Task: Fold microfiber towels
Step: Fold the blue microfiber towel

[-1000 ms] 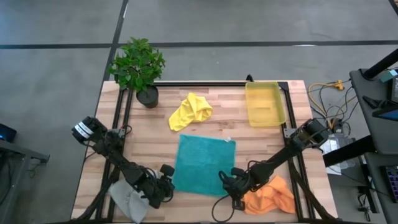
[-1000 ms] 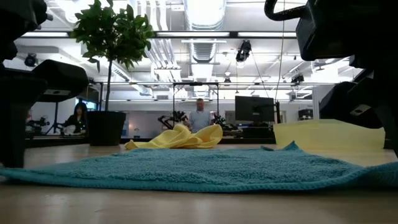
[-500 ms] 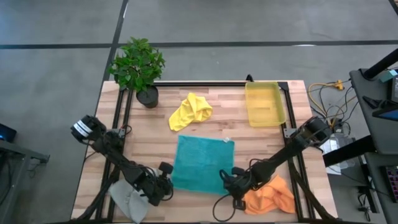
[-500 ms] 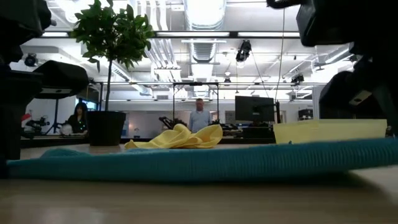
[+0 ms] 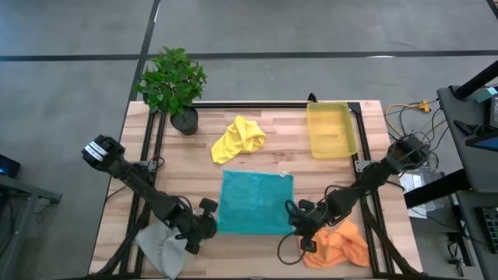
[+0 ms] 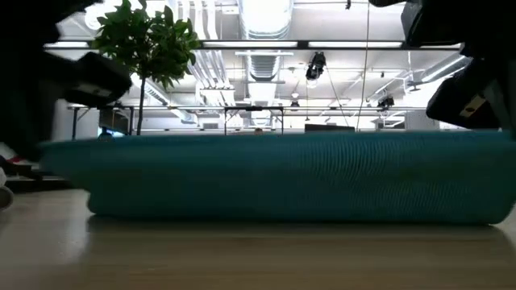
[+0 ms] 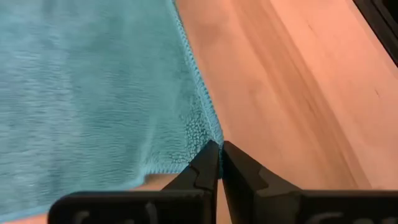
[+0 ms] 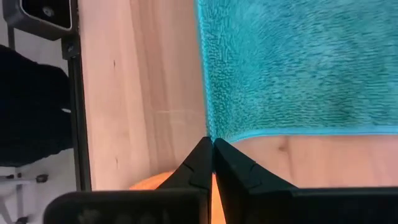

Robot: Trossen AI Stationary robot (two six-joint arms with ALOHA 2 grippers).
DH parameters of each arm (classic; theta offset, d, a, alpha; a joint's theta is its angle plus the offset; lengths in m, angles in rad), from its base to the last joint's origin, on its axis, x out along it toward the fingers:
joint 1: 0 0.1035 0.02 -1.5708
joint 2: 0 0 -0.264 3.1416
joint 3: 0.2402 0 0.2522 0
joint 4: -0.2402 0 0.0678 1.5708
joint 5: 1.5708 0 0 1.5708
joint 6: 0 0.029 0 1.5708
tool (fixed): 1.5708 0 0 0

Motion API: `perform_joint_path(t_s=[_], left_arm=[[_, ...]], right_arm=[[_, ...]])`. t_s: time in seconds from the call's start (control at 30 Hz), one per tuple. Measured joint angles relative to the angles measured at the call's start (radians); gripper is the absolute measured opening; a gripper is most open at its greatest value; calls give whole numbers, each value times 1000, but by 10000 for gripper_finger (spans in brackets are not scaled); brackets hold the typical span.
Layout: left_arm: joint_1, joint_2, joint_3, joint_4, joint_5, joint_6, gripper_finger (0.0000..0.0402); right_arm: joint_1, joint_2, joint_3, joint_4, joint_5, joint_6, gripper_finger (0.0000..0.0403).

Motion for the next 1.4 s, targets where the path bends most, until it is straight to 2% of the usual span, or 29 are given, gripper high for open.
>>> perform_joint_path(t_s=[0.4,0.63,0.83,1.13,1.4], left_arm=[[199,-82,-3,-33,-4,67,0],[268,-101,-10,-53,-5,89,0],[289,-105,-12,-75,-13,88,0],[288,-114,-14,-110,-108,80,0],[290,-114,-16,-153,-189,5,0]], right_arm=[[-147,-215,-143,-50,11,-80,8],[-242,-306,-202,-68,13,-139,8],[-304,-314,-224,-70,13,-188,8],[-385,-306,-226,-69,13,-266,8],[-448,-305,-226,-67,12,-322,8]])
